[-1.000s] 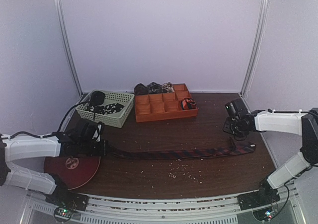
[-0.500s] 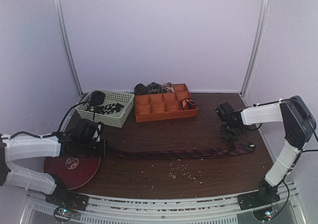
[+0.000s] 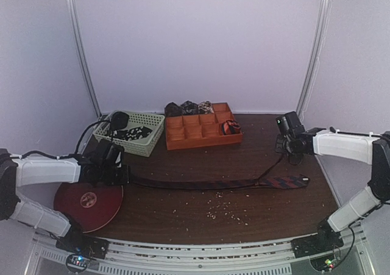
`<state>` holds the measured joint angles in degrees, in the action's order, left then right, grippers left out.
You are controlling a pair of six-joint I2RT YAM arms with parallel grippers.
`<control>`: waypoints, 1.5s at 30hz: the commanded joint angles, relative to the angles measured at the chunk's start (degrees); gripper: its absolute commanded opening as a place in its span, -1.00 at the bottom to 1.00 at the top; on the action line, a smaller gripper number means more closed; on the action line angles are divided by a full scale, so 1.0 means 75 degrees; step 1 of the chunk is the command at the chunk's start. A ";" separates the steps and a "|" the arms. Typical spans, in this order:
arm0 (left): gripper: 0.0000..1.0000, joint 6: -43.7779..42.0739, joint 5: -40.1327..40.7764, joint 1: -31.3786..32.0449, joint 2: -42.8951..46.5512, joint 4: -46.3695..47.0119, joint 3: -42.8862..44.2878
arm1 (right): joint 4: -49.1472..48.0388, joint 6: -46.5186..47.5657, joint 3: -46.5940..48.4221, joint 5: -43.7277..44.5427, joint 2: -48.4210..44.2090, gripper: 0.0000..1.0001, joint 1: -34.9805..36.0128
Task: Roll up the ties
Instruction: Adjust the tie at the center of the board.
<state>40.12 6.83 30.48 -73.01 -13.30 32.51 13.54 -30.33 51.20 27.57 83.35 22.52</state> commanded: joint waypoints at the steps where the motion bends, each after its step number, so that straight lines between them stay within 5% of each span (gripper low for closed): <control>1: -1.00 -0.0108 0.0036 -0.0308 -0.0268 0.0316 0.0173 | -0.1142 -0.0159 -0.1404 0.0430 -0.1114 -1.00 -0.0014; 8: -0.99 -0.0043 -0.0121 -0.0317 -0.0169 0.0278 -0.0012 | -0.1801 -0.1493 -0.3345 -0.0115 -0.2535 -0.89 -0.0053; 14: -0.35 -0.0118 -0.0174 -0.0321 0.0445 -0.0097 0.0180 | 0.0859 -0.2722 -0.2608 0.0885 -0.2805 -0.45 -0.0056; 21: -0.24 -0.0587 -0.1207 -0.0194 0.0818 0.0121 0.0517 | 0.0880 -0.2885 -0.2596 -0.0030 -0.2962 -0.16 -0.0215; 32: -0.31 -0.0581 -0.2430 -0.0104 -0.0266 0.0995 0.0458 | 0.0014 -0.2169 -0.3195 -0.2317 -0.2392 -0.34 -0.2118; 45: -0.32 -0.0524 -0.2357 -0.0083 -0.0433 0.1158 0.0260 | -0.1049 -0.1867 -0.3552 -0.3117 -0.1663 -0.42 -0.2511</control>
<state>36.36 -10.35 29.67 -75.70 -7.29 34.98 8.38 -45.17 25.85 6.15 70.35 4.16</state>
